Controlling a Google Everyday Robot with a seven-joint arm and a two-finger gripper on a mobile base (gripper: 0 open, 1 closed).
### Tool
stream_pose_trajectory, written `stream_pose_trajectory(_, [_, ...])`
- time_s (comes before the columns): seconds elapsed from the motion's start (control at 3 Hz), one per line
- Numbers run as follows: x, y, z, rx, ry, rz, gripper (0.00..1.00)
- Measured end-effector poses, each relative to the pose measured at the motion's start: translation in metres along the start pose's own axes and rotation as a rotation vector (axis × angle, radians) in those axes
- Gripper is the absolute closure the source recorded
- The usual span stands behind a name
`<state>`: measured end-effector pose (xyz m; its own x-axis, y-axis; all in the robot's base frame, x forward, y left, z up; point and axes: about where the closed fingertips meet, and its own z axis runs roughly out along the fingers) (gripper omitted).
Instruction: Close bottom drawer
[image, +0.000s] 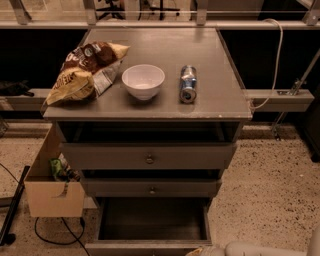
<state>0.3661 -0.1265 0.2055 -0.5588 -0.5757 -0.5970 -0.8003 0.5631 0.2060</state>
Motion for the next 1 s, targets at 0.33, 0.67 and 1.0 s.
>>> stream_pose_trajectory(0.33, [0.007, -0.01, 0.012, 0.006, -0.006, 0.012, 1.0])
stream_pose_trajectory(0.67, [0.017, -0.014, 0.02, 0.007, -0.006, 0.023, 0.81])
stream_pose_trajectory(1.0, [0.017, -0.014, 0.021, 0.007, -0.006, 0.025, 0.59])
